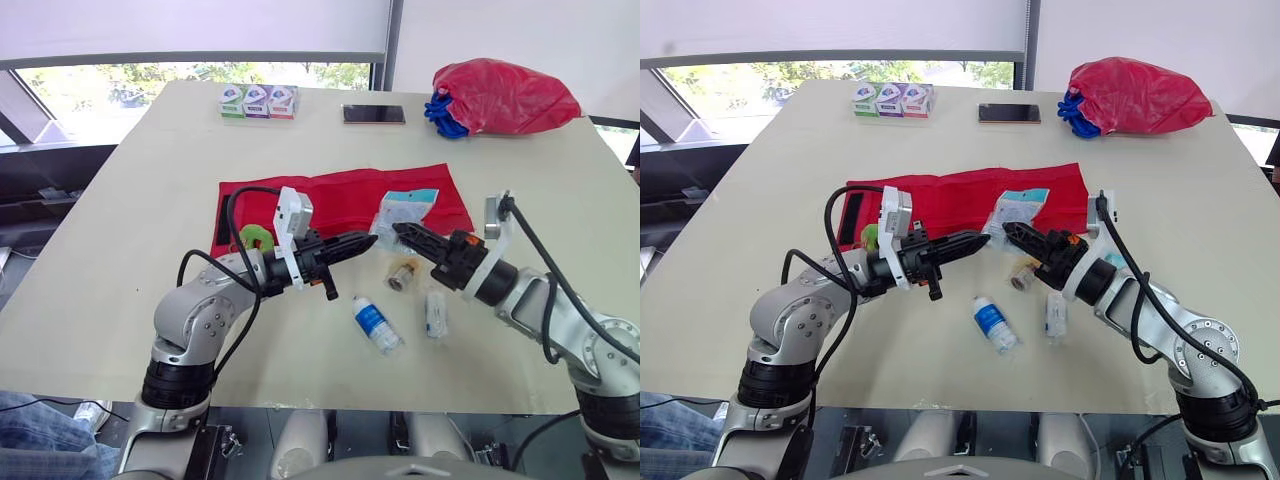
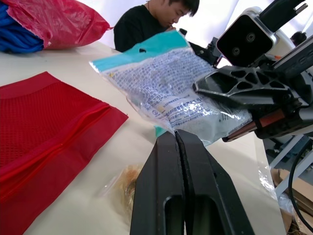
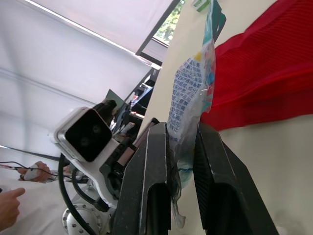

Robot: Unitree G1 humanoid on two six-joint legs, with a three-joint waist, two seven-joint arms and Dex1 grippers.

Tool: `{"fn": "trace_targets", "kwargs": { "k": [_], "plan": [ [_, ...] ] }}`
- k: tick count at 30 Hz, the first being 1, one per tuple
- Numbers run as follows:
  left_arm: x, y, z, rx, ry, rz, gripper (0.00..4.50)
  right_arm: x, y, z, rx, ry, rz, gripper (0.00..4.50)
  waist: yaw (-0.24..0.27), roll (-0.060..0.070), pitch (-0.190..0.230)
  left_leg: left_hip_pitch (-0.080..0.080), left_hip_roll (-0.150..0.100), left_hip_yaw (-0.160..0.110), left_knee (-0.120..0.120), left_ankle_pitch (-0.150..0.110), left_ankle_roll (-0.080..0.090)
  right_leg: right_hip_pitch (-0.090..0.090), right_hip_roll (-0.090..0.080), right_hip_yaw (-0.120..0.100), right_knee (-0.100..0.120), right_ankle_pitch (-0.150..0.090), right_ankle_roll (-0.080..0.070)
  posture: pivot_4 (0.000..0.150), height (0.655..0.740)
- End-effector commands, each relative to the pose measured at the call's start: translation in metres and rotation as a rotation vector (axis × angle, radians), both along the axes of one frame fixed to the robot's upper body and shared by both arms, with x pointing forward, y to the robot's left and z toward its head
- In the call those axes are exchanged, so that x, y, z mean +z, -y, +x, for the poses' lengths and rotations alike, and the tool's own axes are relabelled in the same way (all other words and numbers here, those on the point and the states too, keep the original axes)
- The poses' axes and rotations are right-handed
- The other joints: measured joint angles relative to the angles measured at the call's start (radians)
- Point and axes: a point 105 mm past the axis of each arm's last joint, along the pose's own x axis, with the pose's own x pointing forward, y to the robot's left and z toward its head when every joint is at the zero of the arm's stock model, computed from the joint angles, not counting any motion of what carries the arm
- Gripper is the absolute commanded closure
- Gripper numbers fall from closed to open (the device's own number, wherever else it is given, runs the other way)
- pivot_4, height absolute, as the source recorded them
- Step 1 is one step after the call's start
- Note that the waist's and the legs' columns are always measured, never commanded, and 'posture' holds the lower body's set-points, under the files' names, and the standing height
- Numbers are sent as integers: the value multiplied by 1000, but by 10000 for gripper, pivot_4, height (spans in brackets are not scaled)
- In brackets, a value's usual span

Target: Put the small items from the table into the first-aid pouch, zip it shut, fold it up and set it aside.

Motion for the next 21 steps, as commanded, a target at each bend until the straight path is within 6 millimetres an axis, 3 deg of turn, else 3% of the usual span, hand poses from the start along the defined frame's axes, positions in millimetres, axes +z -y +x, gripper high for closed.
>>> {"fn": "trace_targets", "kwargs": {
  "k": [1,14,17,19,21],
  "plan": [
    [10,-2,-2,-7,44,-20,45000,0,9,2,-43,27,-39,43953,0,0,0,0,0,0,0,0,0,0,0,0,0,0,0,1500,7400],
    [10,-2,-3,-13,35,-22,45000,-3,12,8,-58,41,-57,43953,0,0,0,0,0,0,0,0,0,0,0,0,0,0,0,1500,7400],
    [8,-6,-1,-1,19,-12,38586,-2,12,8,-58,42,-53,43953,0,0,0,0,0,0,0,0,0,0,0,0,0,0,0,1500,7400],
    [8,-9,2,17,22,-5,29291,-2,12,8,-59,43,-52,43953,0,0,0,0,0,0,0,0,0,0,0,0,0,0,0,1500,7400],
    [8,-17,9,60,42,22,24029,-3,14,8,-63,45,-55,43953,0,0,0,0,0,0,0,0,0,0,0,0,0,0,0,1500,7400]
  ]
}}
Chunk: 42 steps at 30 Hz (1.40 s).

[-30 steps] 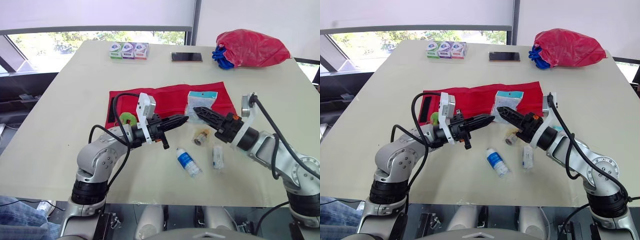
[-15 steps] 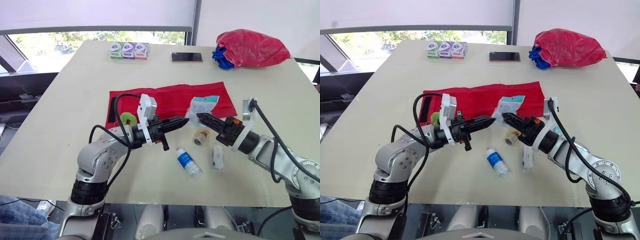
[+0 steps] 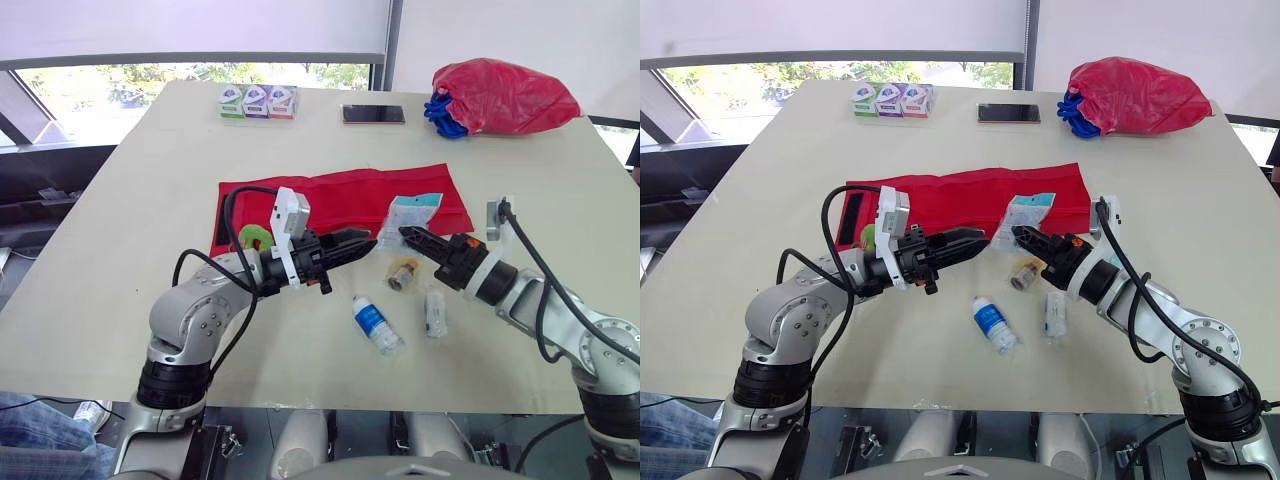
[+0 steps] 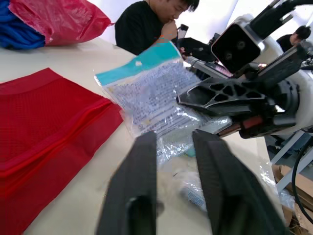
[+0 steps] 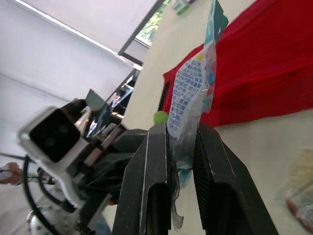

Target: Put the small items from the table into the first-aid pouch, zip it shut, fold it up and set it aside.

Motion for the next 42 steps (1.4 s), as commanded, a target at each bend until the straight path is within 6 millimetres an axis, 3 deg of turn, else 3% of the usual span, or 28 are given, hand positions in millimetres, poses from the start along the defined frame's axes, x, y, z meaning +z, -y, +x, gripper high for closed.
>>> {"fn": "trace_targets", "kwargs": {
  "k": [1,5,6,13,18,23,26,30,35,39,42],
  "plan": [
    [9,-15,12,71,55,22,20689,10,6,-2,-14,44,7,43953,0,0,0,0,0,0,0,0,0,0,0,0,0,0,0,1500,7400],
    [6,-44,36,222,126,130,2127,10,13,-4,-29,58,-7,43953,1,0,0,0,0,0,0,0,0,0,0,0,0,0,0,1500,7400],
    [5,-52,43,264,149,167,396,10,15,-5,-31,64,-15,43953,1,0,0,0,0,0,0,0,0,0,0,0,0,0,0,1500,7400],
    [4,-110,91,541,291,389,396,6,22,-7,-50,79,-49,43953,1,0,0,-1,0,0,0,0,0,0,0,0,-1,0,0,1500,7400],
    [3,-144,106,644,324,504,396,5,20,-9,-47,87,-56,43953,1,-1,0,-3,1,0,0,0,0,-2,0,-1,-2,2,3,1500,7400],
    [-15,-172,110,639,313,672,396,4,17,-10,-40,93,-58,43953,0,-1,0,-3,1,1,-1,0,0,-2,0,-1,-2,2,4,1500,7400],
    [-24,-178,106,592,276,707,396,3,15,-10,-34,95,-57,43953,0,-1,0,-3,1,1,-1,0,0,-2,-1,-1,-2,2,4,1500,7400],
    [-40,-180,87,441,195,734,396,2,12,-12,-28,96,-55,43953,-1,-3,0,-3,2,1,-1,0,0,-3,-2,-2,-2,2,3,1500,7400],
    [-40,-176,78,379,184,731,396,3,11,-11,-25,105,-50,43953,-1,-3,0,-3,2,1,-1,0,0,-3,-7,-1,-2,1,0,1500,7400],
    [-38,-172,78,370,204,746,396,6,10,-12,-14,122,-40,43953,0,-3,0,-3,2,0,-1,0,0,-3,-8,-2,-2,1,0,1500,7400],
    [-33,-175,89,443,243,769,396,9,7,-16,8,140,-37,43953,0,-3,0,-3,2,1,-1,0,0,-3,-8,-2,-2,1,1,1500,7400]
  ]
}}
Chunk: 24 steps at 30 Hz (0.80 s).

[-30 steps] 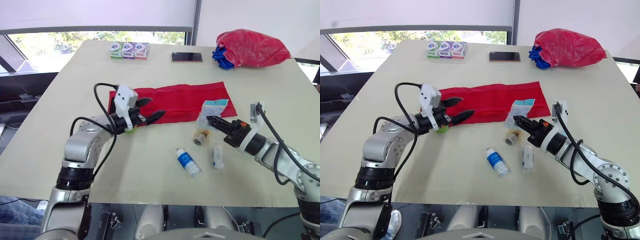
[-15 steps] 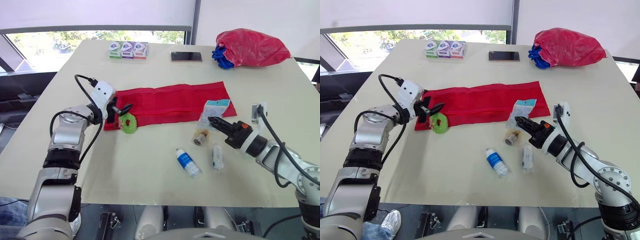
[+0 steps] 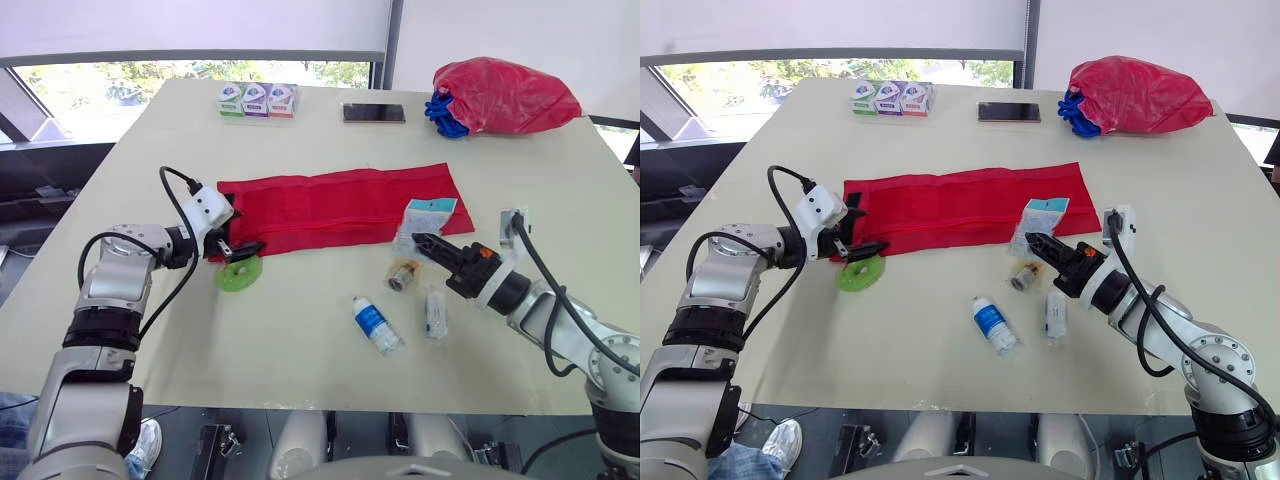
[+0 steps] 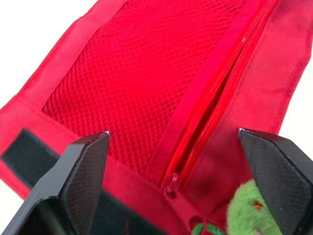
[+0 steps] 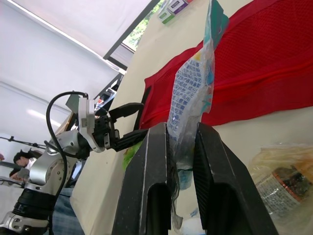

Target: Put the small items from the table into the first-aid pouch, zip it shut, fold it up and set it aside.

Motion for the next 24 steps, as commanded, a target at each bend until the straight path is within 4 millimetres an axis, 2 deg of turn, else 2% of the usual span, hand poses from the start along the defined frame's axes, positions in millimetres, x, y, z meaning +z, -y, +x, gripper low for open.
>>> {"fn": "trace_targets", "kwargs": {
  "k": [1,9,14,15,16,17,18,20,24],
  "plan": [
    [15,-2,12,44,95,42,396,15,-7,-9,49,71,9,43953,1,0,0,0,0,0,0,0,0,0,0,0,0,1,1,1500,7400],
    [15,-7,25,103,167,94,396,15,-5,-9,35,76,3,43953,0,0,0,0,0,0,0,0,0,0,4,-1,0,2,3,1500,7400],
    [14,-1,26,84,187,77,396,17,-7,-11,48,84,3,43953,1,0,0,0,0,0,0,0,0,0,4,-2,0,2,3,1500,7400],
    [12,0,26,79,181,72,2676,18,-8,-12,56,89,0,43953,1,0,0,0,0,0,0,0,0,0,4,-2,0,2,3,1500,7400],
    [10,1,25,74,175,70,2676,19,-10,-15,74,100,-4,43953,1,0,0,0,0,0,0,0,0,0,4,-2,0,2,3,1500,7400],
    [8,2,24,69,171,68,7077,21,-12,-18,94,111,-4,43953,1,0,0,0,0,0,0,0,0,0,4,-2,1,2,3,1500,7400],
    [7,2,23,65,168,67,9369,22,-14,-20,109,119,-3,43953,1,0,0,0,0,0,0,0,0,0,4,-1,1,2,3,1500,7400],
    [6,3,23,61,165,63,20281,24,-16,-23,124,126,1,43953,0,0,0,0,0,0,0,0,0,0,4,-2,0,2,3,1500,7400],
    [7,5,22,47,172,61,37815,24,-18,-26,145,134,-13,43953,0,0,0,0,0,0,0,0,0,0,5,-1,1,2,3,1500,7400]
  ]
}}
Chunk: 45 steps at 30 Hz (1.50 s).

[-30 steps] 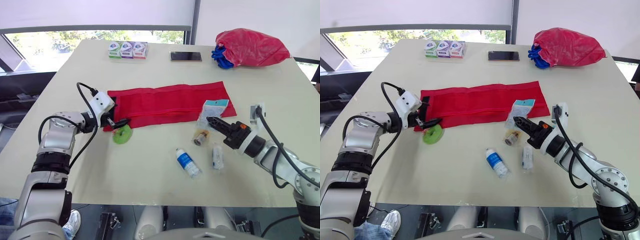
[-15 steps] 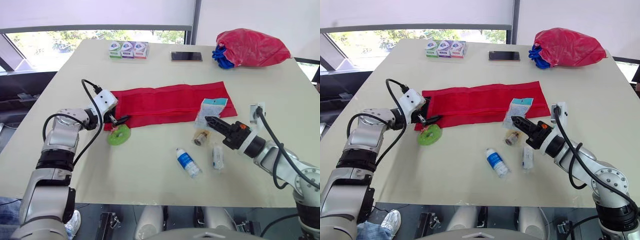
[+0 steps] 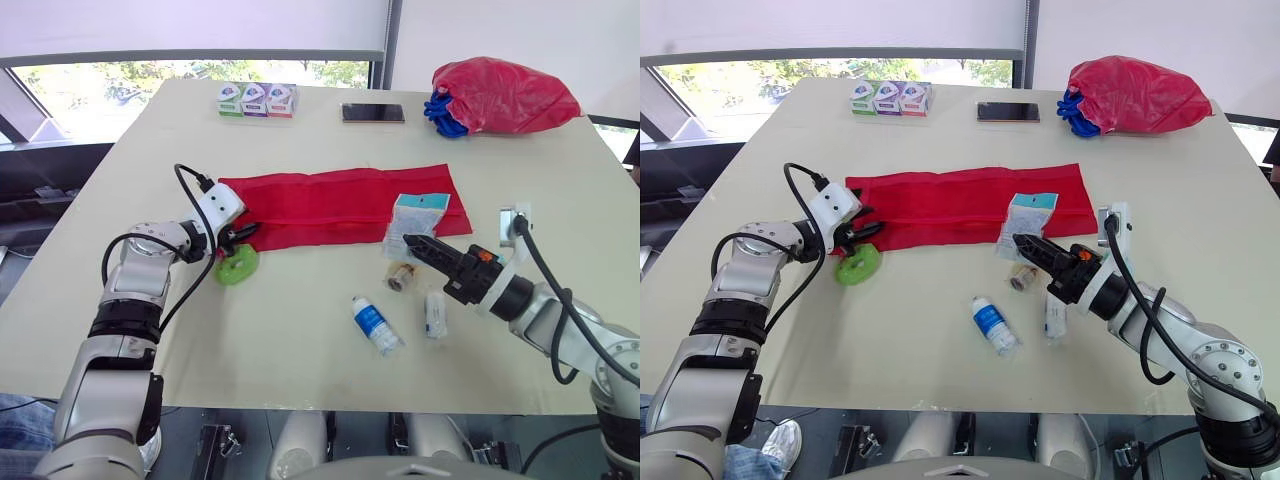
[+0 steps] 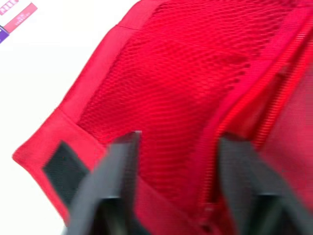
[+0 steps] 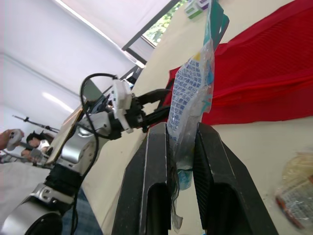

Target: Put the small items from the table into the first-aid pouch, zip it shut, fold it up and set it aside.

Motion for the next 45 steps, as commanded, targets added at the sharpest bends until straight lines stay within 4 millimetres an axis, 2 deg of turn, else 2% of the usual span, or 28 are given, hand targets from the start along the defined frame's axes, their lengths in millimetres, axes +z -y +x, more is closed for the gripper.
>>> {"fn": "trace_targets", "kwargs": {
  "k": [1,2,9,12,15,21,29,34,38,45],
  "plan": [
    [13,3,1,-26,54,-7,41475,9,-7,-11,57,52,-6,43953,0,0,0,0,0,0,0,0,0,0,0,0,0,0,0,1500,7400],
    [14,5,0,-37,60,-6,44354,9,-7,-11,58,56,-12,43953,0,0,0,0,0,0,0,0,0,0,0,0,0,0,0,1500,7400],
    [21,31,-3,-154,67,-39,44354,16,-7,-11,75,246,-170,43953,2,0,0,-1,-1,0,1,0,0,0,0,0,0,0,0,1500,7400],
    [22,42,-6,-201,65,-46,44354,12,-7,-12,84,270,-218,43953,2,-1,0,-1,-1,-1,1,0,0,0,1,-1,0,0,0,1500,7400],
    [22,62,-7,-267,62,-58,44354,8,-9,-11,87,247,-225,43953,2,-1,0,-1,-1,-1,1,0,0,0,1,-1,0,0,0,1500,7400],
    [19,103,-9,-381,29,-122,44354,-5,-16,-5,66,73,-149,43953,2,-1,0,0,-1,-1,2,0,0,1,1,0,1,0,0,1500,7400],
    [14,141,-11,-508,4,-157,44354,-18,-28,15,10,-116,-59,43953,1,-1,0,0,-1,-1,3,0,0,1,2,0,2,0,0,1500,7400],
    [20,157,-8,-559,5,-217,44354,-32,-37,25,0,-210,-36,43953,1,-1,0,-1,-1,-1,3,0,0,1,3,0,2,0,0,1500,7400],
    [24,169,-9,-615,-10,-274,44354,-35,-50,29,15,-266,29,43953,-1,0,0,-1,-1,-1,3,0,0,1,3,0,2,0,0,1500,7400],
    [23,174,-15,-663,-39,-305,44354,-38,-53,40,-26,-341,125,43953,-4,0,0,-1,-1,-1,3,0,0,1,3,1,3,0,0,1500,7400]
  ]
}}
